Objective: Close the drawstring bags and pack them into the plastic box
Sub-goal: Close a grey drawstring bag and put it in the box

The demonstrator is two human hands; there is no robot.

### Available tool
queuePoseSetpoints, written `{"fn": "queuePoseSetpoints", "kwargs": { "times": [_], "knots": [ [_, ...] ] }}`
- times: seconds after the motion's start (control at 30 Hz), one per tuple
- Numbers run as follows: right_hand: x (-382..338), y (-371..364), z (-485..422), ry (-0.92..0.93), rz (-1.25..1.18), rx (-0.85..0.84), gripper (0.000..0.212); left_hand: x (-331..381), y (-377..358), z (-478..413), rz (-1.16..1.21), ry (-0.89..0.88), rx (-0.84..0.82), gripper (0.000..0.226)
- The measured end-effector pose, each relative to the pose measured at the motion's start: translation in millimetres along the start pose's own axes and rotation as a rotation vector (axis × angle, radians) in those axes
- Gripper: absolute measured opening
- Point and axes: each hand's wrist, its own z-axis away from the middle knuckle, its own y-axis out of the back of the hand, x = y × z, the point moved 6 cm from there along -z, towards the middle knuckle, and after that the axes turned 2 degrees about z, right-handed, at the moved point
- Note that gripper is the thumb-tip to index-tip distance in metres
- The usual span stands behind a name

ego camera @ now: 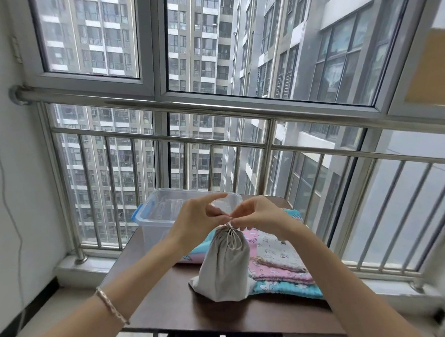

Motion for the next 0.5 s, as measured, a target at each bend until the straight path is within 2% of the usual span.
{"fn": "queuePoseSetpoints", "kwargs": {
  "times": [0.1,0.2,0.37,0.5],
  "knots": [
    [-2.4,2.5,1.6,0.086,0.090,0.113,0.018,0.9,-2.5,-5.2,0.061,0.108,-0.075,0.058],
    [-5.7,-2.4,3.5,0.173,0.175,0.091,0.025,-3.2,-7.5,-12.1,0.219,0.293,-0.212,0.060],
    [-7.1,-3.6,6.8,0.225,0.191,0.089,0.025,-10.6,-12.4,-15.0,0.301,0.536,-0.441,0.068],
    [-5.7,-3.2,4.9,0.232,0.166,0.072,0.015,-9.6,-13.1,-14.6,0.320,0.600,-0.522,0.068]
  ]
}}
